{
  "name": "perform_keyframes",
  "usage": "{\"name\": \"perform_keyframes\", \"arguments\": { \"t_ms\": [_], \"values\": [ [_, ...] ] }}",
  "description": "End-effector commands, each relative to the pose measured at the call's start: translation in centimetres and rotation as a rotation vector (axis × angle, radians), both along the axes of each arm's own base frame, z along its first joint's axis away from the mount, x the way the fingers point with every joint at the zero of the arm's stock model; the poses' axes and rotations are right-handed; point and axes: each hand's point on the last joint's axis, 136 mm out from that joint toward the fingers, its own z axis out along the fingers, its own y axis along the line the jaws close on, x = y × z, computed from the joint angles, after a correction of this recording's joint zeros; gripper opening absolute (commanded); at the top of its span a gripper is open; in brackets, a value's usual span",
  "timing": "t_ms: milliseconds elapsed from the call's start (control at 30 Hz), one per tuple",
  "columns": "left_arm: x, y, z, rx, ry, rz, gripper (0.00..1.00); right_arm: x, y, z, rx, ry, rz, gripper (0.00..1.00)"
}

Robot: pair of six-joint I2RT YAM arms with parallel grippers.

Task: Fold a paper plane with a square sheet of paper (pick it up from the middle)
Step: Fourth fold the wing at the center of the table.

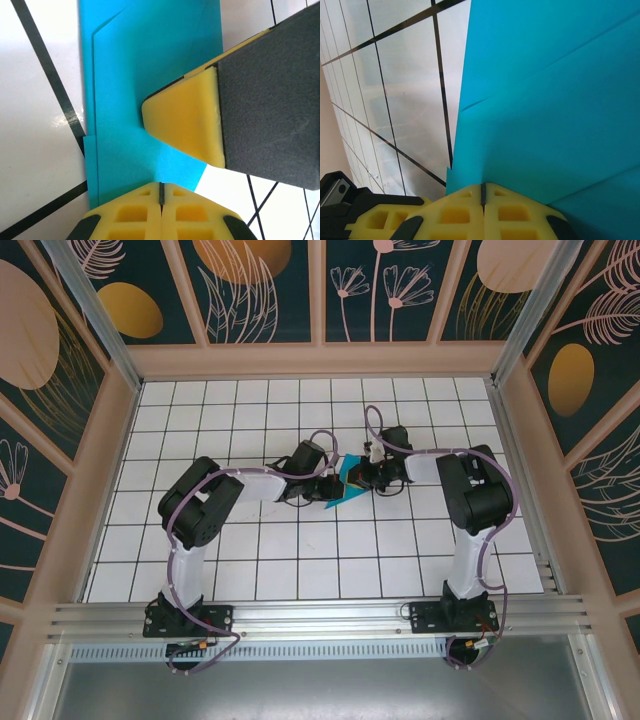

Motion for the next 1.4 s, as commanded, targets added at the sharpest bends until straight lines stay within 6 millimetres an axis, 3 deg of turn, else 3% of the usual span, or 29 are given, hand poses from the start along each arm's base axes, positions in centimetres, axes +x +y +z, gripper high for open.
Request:
{"name": "perform_keyframes", "arguments": {
  "t_ms": [0, 567, 933, 1367],
  "values": [
    [-2.5, 2.3, -3.1, 0.103, 0.060, -0.039, 0.07, -2.6, -3.7, -6.4, -0.224, 0.169, -0.069, 0.02],
    [-5.6, 4.4, -3.5, 0.144, 0.104, -0.091, 0.06, -3.1, -4.7, -7.7, -0.286, 0.210, -0.082, 0.02],
    [-8.4, 6.5, -5.0, 0.196, 0.176, -0.108, 0.06, -3.2, -4.8, -8.0, -0.295, 0.218, -0.079, 0.02],
    [-8.9, 6.8, -3.2, 0.182, 0.152, -0.119, 0.08, -3.7, -5.1, -8.4, -0.305, 0.228, -0.080, 0.02]
  ]
}}
